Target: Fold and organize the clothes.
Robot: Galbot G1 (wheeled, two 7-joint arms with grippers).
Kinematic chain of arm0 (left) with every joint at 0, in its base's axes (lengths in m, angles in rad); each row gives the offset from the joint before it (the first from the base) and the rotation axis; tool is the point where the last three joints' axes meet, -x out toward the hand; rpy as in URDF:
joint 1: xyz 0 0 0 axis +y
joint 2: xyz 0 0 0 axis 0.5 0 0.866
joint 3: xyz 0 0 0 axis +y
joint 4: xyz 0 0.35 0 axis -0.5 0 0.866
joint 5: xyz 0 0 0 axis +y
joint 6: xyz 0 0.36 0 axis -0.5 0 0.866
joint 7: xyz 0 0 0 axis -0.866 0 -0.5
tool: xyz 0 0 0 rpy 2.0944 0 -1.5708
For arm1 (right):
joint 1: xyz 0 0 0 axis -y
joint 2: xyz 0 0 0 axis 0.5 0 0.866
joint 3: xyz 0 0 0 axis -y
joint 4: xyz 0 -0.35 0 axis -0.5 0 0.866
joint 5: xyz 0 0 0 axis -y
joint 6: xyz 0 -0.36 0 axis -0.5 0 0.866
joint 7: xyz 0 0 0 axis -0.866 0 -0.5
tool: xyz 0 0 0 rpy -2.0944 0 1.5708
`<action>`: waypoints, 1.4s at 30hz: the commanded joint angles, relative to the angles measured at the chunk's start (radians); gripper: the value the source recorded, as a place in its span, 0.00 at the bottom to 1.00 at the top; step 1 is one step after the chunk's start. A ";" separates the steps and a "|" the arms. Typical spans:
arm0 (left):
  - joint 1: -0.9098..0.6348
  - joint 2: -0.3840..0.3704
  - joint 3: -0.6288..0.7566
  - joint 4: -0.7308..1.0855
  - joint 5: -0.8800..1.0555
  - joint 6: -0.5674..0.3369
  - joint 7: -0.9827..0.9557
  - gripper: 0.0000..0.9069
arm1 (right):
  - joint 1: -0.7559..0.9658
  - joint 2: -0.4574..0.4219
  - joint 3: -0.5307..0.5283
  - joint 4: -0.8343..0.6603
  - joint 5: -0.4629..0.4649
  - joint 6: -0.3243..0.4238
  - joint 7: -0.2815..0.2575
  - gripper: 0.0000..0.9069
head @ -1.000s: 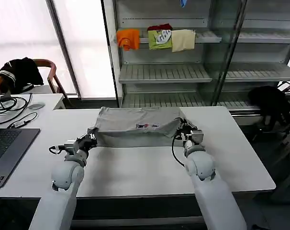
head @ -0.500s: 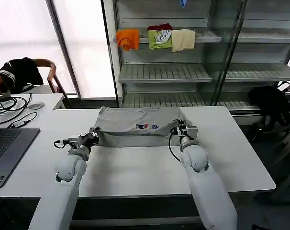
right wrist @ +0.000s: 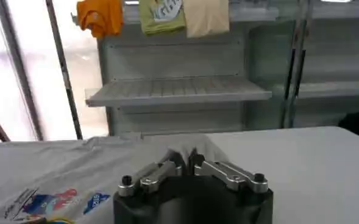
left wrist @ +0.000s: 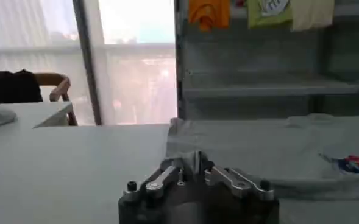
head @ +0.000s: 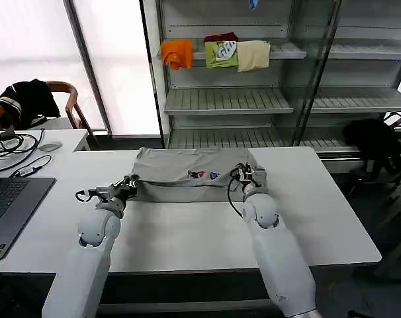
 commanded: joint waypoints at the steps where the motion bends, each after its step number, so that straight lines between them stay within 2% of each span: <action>1: 0.001 0.000 0.001 -0.020 -0.014 0.034 -0.013 1.00 | 0.020 0.019 0.010 -0.019 0.116 -0.027 0.079 1.00; 2: 0.003 0.000 0.000 -0.028 -0.015 0.034 -0.016 1.00 | 0.025 0.023 0.011 -0.016 0.120 -0.029 0.097 1.00; 15: 0.074 0.016 -0.001 -0.120 -0.014 0.035 -0.023 1.00 | -0.021 -0.017 -0.001 0.077 0.115 -0.042 0.150 1.00; 22: 0.120 0.033 -0.015 -0.137 -0.006 0.034 -0.015 1.00 | -0.148 -0.114 -0.041 0.236 0.103 -0.045 0.161 1.00; 30: 0.138 0.040 -0.024 -0.144 0.004 0.034 -0.012 1.00 | -0.236 -0.193 -0.045 0.317 0.073 -0.047 0.141 1.00; 35: 0.149 0.039 -0.029 -0.148 0.008 0.034 -0.013 1.00 | -0.290 -0.237 -0.048 0.355 0.046 -0.047 0.103 1.00; 42: 0.138 0.036 -0.035 -0.137 0.010 0.033 -0.016 1.00 | -0.312 -0.248 -0.040 0.356 0.037 -0.047 0.094 1.00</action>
